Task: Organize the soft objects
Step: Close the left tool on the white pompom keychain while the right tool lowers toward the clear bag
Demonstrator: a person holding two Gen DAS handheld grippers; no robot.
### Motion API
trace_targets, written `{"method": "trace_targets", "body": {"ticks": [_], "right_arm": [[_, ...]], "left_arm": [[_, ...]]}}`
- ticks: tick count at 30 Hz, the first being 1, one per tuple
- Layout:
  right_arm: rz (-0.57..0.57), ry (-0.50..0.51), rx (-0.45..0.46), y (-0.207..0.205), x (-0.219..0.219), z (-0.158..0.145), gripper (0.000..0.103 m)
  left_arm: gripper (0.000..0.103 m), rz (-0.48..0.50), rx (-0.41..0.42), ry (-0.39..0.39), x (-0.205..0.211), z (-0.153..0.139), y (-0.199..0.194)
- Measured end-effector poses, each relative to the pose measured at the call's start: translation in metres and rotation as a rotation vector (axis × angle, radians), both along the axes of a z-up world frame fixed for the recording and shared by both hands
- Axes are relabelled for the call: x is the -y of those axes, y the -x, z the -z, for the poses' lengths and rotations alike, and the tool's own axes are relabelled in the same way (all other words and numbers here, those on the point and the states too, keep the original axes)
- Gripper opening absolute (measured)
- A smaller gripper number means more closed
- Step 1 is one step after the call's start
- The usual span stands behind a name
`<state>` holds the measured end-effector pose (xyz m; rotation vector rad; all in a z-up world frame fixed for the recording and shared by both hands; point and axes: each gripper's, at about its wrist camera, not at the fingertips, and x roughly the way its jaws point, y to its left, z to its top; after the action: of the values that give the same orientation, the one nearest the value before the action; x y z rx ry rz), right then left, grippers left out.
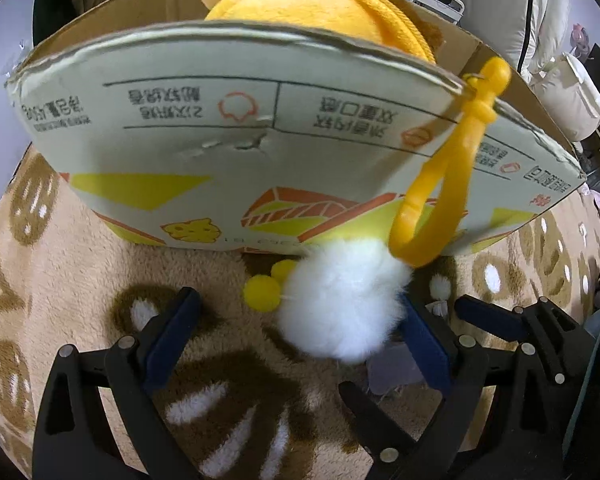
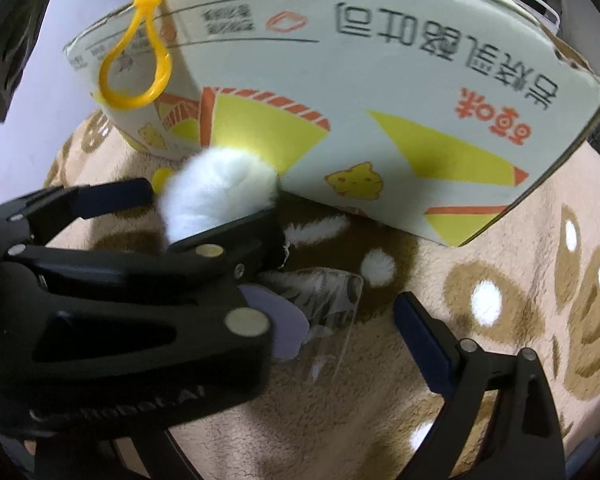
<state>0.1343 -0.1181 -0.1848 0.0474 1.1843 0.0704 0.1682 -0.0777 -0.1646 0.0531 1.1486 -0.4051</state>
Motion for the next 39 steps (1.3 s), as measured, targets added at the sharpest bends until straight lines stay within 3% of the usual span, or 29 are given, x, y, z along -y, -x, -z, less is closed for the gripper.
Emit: {"method": "trace_targets", "body": {"ticks": [20,27,39], "right_arm": [[-0.012,0.026,-0.007,0.003,-0.002,0.009,0.101],[-0.012,0.024,-0.015,0.005,0.007,0.005,0.099],[-0.012,0.015,-0.027,0.007,0.016,0.003,0.095]], "left_arm": [[0.092,-0.007,0.012,-0.014,0.009,0.003,0.009],[0.084,-0.008,0.008,0.002,0.002,0.001,0.007],[0.079,-0.011,0.002,0.022,-0.006,-0.004,0.007]]}}
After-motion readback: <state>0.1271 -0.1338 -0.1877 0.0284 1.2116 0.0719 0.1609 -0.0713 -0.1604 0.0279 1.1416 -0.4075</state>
